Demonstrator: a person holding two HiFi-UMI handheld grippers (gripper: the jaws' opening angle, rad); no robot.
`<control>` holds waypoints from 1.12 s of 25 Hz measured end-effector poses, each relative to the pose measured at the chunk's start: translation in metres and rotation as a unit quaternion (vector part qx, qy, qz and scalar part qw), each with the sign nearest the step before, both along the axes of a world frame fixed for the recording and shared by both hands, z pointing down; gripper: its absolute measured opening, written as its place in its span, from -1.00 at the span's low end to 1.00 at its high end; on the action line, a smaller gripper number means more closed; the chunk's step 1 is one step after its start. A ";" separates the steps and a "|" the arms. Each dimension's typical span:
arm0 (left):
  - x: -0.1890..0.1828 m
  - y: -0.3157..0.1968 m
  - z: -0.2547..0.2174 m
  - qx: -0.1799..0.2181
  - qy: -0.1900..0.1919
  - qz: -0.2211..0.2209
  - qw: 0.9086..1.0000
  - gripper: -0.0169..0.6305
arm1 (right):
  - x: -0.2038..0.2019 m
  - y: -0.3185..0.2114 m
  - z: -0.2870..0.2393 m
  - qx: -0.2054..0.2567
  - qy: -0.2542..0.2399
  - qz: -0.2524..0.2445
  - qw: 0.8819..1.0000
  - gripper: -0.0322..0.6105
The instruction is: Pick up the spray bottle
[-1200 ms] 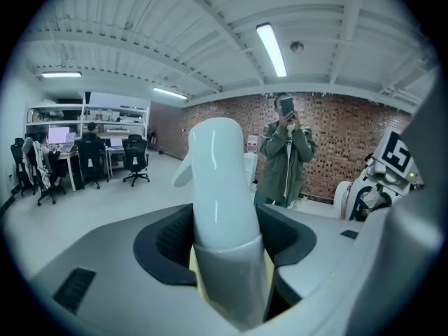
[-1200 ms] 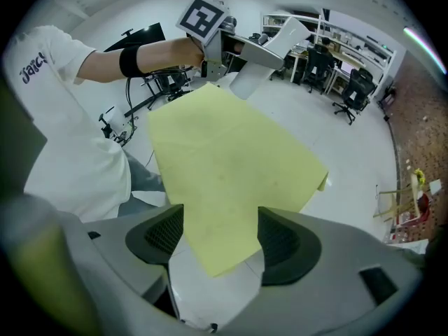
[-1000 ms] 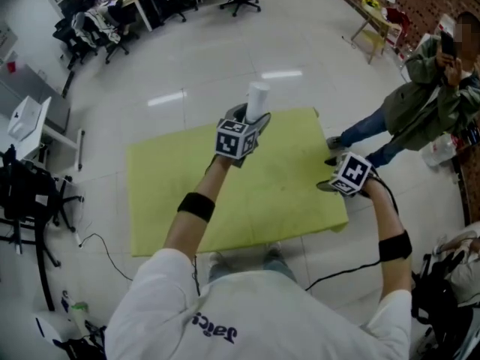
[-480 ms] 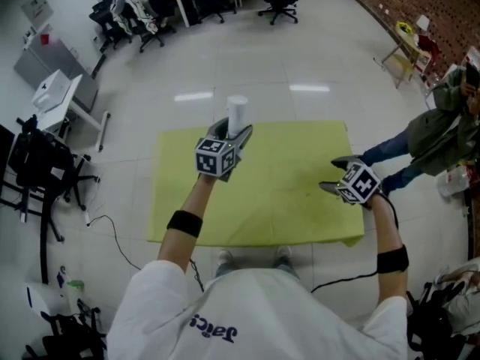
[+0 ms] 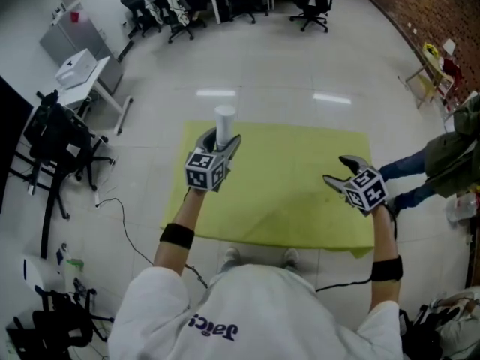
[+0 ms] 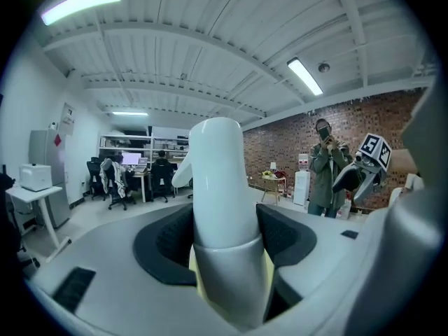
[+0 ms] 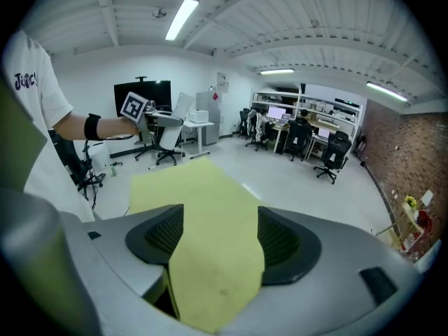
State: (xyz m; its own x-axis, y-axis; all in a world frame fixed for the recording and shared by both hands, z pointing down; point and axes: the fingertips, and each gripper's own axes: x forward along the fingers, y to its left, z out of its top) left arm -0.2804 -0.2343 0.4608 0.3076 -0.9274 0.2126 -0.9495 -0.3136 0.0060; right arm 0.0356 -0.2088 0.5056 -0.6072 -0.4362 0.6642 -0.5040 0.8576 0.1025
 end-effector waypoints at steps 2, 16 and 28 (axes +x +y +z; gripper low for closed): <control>-0.015 0.013 -0.002 0.008 0.005 -0.017 1.000 -0.09 | -0.012 -0.004 -0.010 0.023 -0.040 0.008 0.999 0.16; -0.053 0.078 0.028 0.004 0.049 -0.052 0.997 -0.09 | -0.044 0.020 -0.034 0.131 -0.172 0.060 0.975 0.16; -0.041 0.123 0.036 0.034 0.023 -0.060 0.997 -0.09 | -0.027 0.061 -0.035 0.190 -0.286 0.145 0.928 0.16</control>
